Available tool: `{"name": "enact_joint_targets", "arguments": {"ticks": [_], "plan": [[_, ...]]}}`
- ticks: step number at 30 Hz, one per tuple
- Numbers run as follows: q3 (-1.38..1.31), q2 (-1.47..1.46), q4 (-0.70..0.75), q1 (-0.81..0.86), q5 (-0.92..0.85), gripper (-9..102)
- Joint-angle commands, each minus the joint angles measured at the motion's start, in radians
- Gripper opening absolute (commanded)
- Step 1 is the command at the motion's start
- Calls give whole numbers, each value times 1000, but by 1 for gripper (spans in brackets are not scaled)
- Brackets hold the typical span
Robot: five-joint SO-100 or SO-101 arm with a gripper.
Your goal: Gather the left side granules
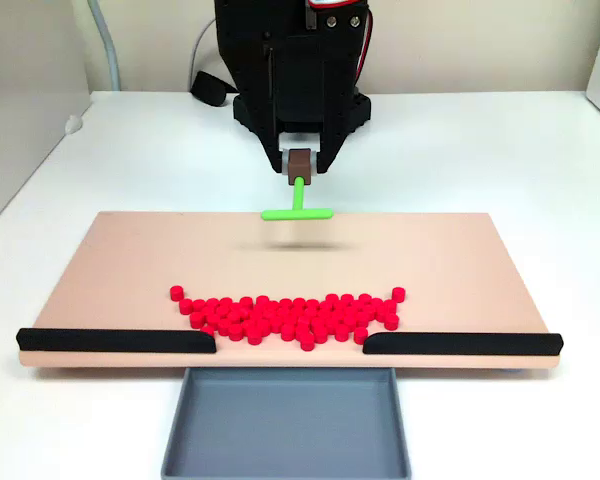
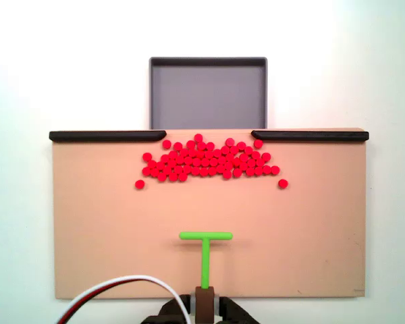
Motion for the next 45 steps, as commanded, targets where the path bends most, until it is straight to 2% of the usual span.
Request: {"name": "enact_joint_targets", "arguments": {"ticks": [1, 45], "plan": [[-32, 40, 2, -6, 8, 0], [-32, 41, -9, -25, 29, 0]]}}
